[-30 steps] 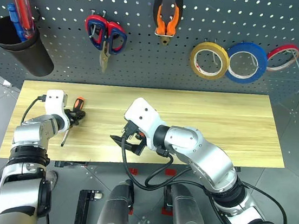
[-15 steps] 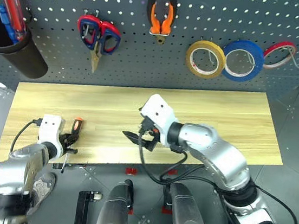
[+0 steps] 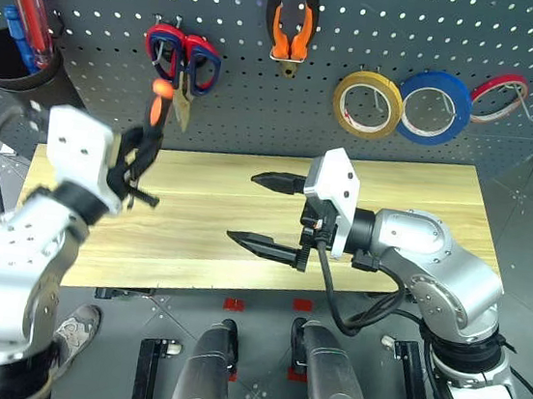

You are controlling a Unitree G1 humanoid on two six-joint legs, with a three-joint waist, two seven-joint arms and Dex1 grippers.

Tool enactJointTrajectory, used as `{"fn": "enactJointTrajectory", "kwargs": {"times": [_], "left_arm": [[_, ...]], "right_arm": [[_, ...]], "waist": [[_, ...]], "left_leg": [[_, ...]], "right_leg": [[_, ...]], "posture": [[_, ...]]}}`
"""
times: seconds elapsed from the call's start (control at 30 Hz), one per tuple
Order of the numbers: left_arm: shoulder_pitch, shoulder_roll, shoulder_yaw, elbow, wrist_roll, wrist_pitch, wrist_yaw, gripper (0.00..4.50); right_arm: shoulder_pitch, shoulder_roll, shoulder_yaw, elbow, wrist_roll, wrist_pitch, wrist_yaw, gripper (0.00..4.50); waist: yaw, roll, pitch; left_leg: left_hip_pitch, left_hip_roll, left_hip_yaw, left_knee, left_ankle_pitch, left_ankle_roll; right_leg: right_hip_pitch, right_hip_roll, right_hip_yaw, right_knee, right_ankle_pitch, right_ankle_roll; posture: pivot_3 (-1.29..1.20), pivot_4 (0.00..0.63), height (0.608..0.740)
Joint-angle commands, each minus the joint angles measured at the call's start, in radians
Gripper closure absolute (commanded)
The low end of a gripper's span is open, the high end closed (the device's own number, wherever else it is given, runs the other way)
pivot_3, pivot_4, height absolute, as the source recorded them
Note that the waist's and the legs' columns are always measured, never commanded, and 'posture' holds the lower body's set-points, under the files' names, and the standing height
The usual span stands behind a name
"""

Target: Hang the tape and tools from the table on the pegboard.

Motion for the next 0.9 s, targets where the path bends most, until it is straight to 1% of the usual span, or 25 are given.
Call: {"fn": "enactJointTrajectory", "kwargs": {"times": [0.03, 0.1, 0.2, 0.3, 0.43, 0.53, 0.67, 0.73, 0.9], "left_arm": [[-0.129, 0.071, 0.071, -0.022, -0.09, 0.041, -0.021, 3.97], [-0.2, 0.123, 0.099, -0.005, -0.137, 0.074, -0.04, 3.97], [-0.306, 0.172, 0.153, 0.028, -0.234, 0.147, -0.032, 3.97], [-0.342, 0.209, 0.177, 0.027, -0.318, 0.213, -0.04, 3.97], [-0.263, 0.246, 0.209, -0.003, -0.375, 0.255, -0.071, 3.97], [-0.21, 0.258, 0.23, -0.031, -0.41, 0.269, -0.072, 3.97], [-0.202, 0.292, 0.276, -0.019, -0.423, 0.262, -0.068, 3.97], [-0.196, 0.314, 0.294, -0.008, -0.415, 0.252, -0.07, 3.97], [-0.154, 0.358, 0.331, 0.014, -0.383, 0.215, -0.099, 3.97]], "right_arm": [[-0.028, 0.0, -0.047, -0.011, 0.081, 0.006, 0.027, 0.0], [-0.041, 0.0, -0.063, -0.004, 0.105, 0.016, 0.024, 0.0], [-0.048, -0.01, -0.078, 0.003, 0.127, 0.019, 0.027, 0.0], [-0.047, -0.039, -0.071, 0.005, 0.131, 0.006, 0.053, 0.0], [-0.04, -0.077, -0.028, 0.027, 0.049, -0.076, 0.064, 0.0], [-0.049, -0.058, -0.03, 0.065, -0.02, -0.16, 0.021, 0.0], [-0.083, -0.059, -0.063, 0.079, -0.025, -0.213, 0.035, 0.0], [-0.109, -0.073, -0.051, 0.092, -0.073, -0.262, 0.034, 0.0], [-0.179, -0.051, -0.063, 0.106, -0.042, -0.236, 0.018, 0.0]], "waist": [[0.0, 0.0, 0.0], [-0.002, 0.0, 0.0], [-0.002, -0.001, 0.0], [-0.001, -0.001, 0.0], [0.001, -0.001, -0.001], [0.005, -0.001, -0.001], [0.016, -0.002, -0.001], [0.017, -0.002, -0.003], [0.018, -0.005, -0.005]], "left_leg": [[-0.001, 0.0, 0.0, 0.0, 0.0, -0.001], [-0.003, 0.0, 0.0, 0.001, 0.002, -0.003], [-0.003, 0.0, 0.0, 0.002, 0.002, -0.004], [-0.003, 0.0, 0.0, 0.002, 0.003, -0.004], [-0.003, 0.0, 0.0, 0.002, 0.003, -0.005], [-0.002, 0.0, -0.001, 0.002, 0.005, -0.007], [-0.002, 0.0, -0.002, 0.002, 0.007, -0.009], [-0.002, 0.0, -0.002, 0.002, 0.008, -0.009], [-0.002, 0.0, -0.002, 0.002, 0.008, -0.009]], "right_leg": [[-0.001, 0.0, -0.001, -0.001, 0.0, 0.0], [-0.001, 0.0, -0.001, -0.001, 0.0, 0.0], [-0.001, 0.0, -0.001, -0.001, 0.0, 0.0], [-0.001, 0.0, -0.001, -0.001, 0.0, 0.0], [-0.001, 0.0, -0.001, 0.0, 0.0, 0.0], [-0.002, 0.0, -0.001, 0.001, 0.0, 0.0], [-0.002, 0.0, -0.002, 0.002, 0.0, 0.0], [-0.002, 0.0, -0.002, 0.002, 0.0, 0.001], [-0.002, 0.0, -0.002, 0.002, 0.001, 0.0]], "posture": [[-0.24, 0.355, 0.74], [-0.24, 0.353, 0.74], [-0.23, 0.347, 0.74], [-0.22, 0.341, 0.74], [-0.2, 0.333, 0.74], [-0.19, 0.326, 0.74], [-0.19, 0.318, 0.74], [-0.18, 0.313, 0.74], [-0.18, 0.298, 0.74]]}}
